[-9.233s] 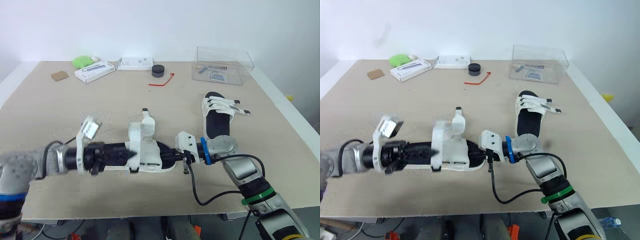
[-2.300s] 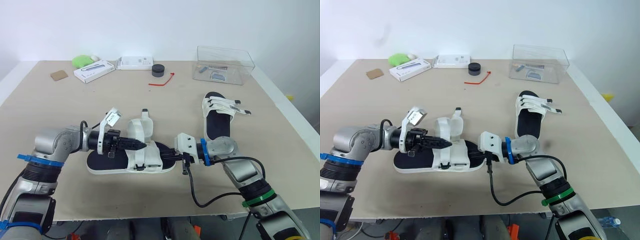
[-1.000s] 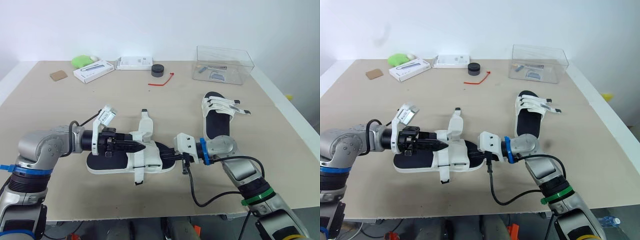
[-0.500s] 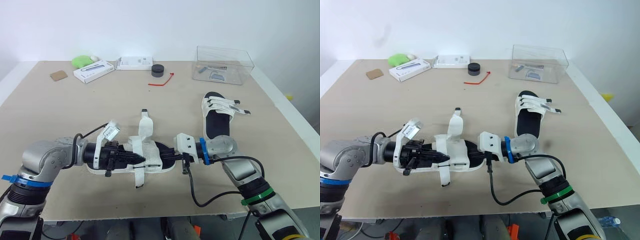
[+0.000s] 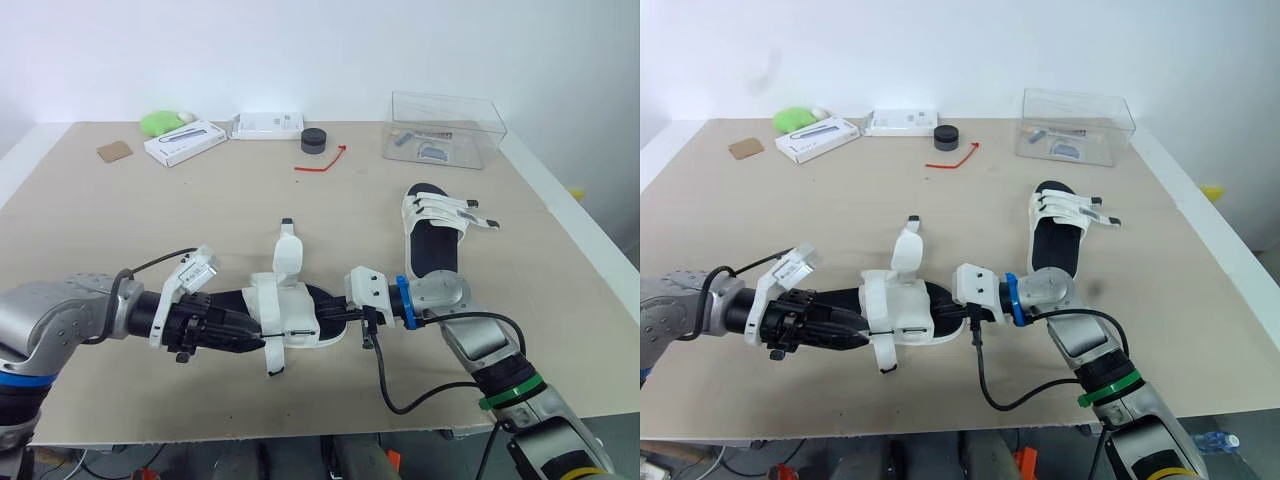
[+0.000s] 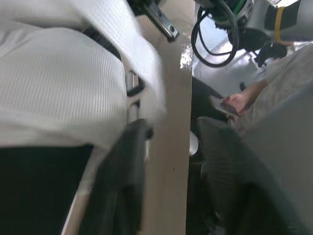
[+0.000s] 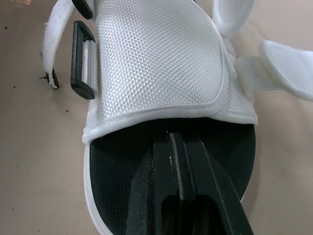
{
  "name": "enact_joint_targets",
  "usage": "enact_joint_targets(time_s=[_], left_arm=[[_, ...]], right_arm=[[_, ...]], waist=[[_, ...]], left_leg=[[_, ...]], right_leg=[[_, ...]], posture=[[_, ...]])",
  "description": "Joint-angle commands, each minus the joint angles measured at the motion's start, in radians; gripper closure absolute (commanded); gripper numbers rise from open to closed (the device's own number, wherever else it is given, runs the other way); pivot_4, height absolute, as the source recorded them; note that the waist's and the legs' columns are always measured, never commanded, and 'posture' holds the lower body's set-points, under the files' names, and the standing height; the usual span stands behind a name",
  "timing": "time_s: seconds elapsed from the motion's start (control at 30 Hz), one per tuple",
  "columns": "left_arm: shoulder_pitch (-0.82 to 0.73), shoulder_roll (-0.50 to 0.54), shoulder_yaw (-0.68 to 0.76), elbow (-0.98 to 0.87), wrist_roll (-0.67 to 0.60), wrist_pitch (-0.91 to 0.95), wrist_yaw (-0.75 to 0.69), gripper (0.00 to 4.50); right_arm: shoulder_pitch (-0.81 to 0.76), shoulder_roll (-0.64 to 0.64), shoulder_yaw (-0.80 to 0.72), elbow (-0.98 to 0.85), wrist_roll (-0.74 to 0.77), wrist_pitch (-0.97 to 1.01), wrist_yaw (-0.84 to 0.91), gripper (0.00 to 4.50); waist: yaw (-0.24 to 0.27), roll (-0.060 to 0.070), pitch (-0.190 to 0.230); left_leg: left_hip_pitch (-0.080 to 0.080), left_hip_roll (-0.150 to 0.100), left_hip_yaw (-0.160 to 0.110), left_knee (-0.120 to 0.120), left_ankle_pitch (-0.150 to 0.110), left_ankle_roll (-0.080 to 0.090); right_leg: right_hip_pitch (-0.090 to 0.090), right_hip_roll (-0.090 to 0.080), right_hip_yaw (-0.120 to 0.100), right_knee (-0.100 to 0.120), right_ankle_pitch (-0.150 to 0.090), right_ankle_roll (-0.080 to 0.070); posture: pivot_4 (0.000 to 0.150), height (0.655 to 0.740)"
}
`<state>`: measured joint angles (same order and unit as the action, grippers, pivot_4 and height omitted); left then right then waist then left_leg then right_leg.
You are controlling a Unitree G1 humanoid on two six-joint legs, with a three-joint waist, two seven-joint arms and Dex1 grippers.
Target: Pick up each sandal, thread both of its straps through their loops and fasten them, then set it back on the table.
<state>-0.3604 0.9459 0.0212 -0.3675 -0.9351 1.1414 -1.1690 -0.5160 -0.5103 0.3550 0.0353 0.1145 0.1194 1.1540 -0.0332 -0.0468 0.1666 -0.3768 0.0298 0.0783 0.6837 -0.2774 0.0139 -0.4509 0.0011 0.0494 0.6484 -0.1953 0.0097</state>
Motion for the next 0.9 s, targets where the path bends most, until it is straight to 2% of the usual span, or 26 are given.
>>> enact_joint_targets(time_s=[0.03,0.1,0.13,0.3,0.4,0.5,0.57,0.77,0.9], left_arm=[[0.010,0.043,0.073,-0.051,-0.047,-0.005,-0.018,1.02],[0.019,0.062,0.095,-0.061,-0.072,0.009,-0.019,0.51],[0.027,0.075,0.114,-0.067,-0.100,0.029,-0.020,0.01],[0.172,0.138,0.189,-0.164,-0.220,0.104,-0.034,0.01],[0.295,0.117,0.194,-0.234,-0.231,0.084,0.008,0.01],[0.351,-0.015,0.152,-0.227,-0.143,-0.008,0.150,0.01],[0.353,-0.058,0.129,-0.215,-0.098,-0.043,0.197,0.01],[0.340,-0.120,0.031,-0.173,0.024,-0.138,0.243,0.01],[0.318,-0.138,0.005,-0.147,0.047,-0.169,0.242,0.01]], right_arm=[[-0.002,-0.007,0.008,0.022,-0.023,0.003,0.002,4.50],[-0.003,-0.007,0.008,0.025,-0.022,0.002,0.003,4.50],[-0.005,-0.007,0.008,0.026,-0.022,0.002,0.004,4.50],[-0.008,-0.008,0.007,0.031,-0.021,-0.001,0.008,4.50],[-0.004,-0.010,0.007,0.028,-0.021,-0.001,0.010,4.50],[0.002,-0.011,0.008,0.021,-0.022,0.000,0.010,4.50],[0.004,-0.014,0.007,0.019,-0.023,-0.001,0.010,4.50],[0.008,-0.018,0.005,0.012,-0.024,-0.001,0.006,4.50],[0.012,-0.022,0.004,0.008,-0.024,-0.001,0.005,4.50]], waist=[[0.000,0.000,0.000],[0.000,0.000,0.000],[0.000,0.000,0.000],[-0.004,0.000,0.000],[-0.005,0.000,0.000],[-0.004,0.001,-0.001],[-0.003,-0.001,0.000],[0.002,-0.003,0.000],[0.003,-0.003,0.000]], left_leg=[[0.000,0.000,0.000,0.000,0.000,0.000],[0.000,0.000,0.000,0.000,0.000,0.000],[0.001,0.000,0.000,0.000,0.000,0.000],[0.001,0.001,0.001,-0.001,0.000,0.000],[0.001,0.000,0.001,-0.003,0.000,0.000],[0.002,-0.001,0.000,-0.003,0.001,-0.001],[0.004,-0.001,0.000,-0.004,0.001,-0.002],[0.005,-0.001,-0.001,-0.005,0.002,-0.003],[0.005,-0.002,-0.001,-0.006,0.002,-0.003]], right_leg=[[0.000,0.000,0.000,0.000,0.000,0.000],[0.000,0.000,0.000,0.000,0.000,0.000],[0.000,0.000,0.000,0.000,0.000,0.000],[-0.001,0.000,0.000,0.000,-0.001,0.000],[-0.001,-0.002,0.000,0.000,-0.002,0.000],[0.000,-0.003,-0.001,0.000,-0.002,-0.001],[0.002,-0.004,-0.001,0.000,-0.002,-0.001],[0.003,-0.003,-0.001,0.000,-0.001,-0.002],[0.003,-0.003,-0.001,-0.001,-0.002,-0.001]], posture=[[0.150,0.7400],[0.150,0.7400],[0.150,0.7400],[0.150,0.7400],[0.150,0.7400],[0.150,0.7400],[0.150,0.7400],[0.150,0.7400],[0.150,0.7400]])
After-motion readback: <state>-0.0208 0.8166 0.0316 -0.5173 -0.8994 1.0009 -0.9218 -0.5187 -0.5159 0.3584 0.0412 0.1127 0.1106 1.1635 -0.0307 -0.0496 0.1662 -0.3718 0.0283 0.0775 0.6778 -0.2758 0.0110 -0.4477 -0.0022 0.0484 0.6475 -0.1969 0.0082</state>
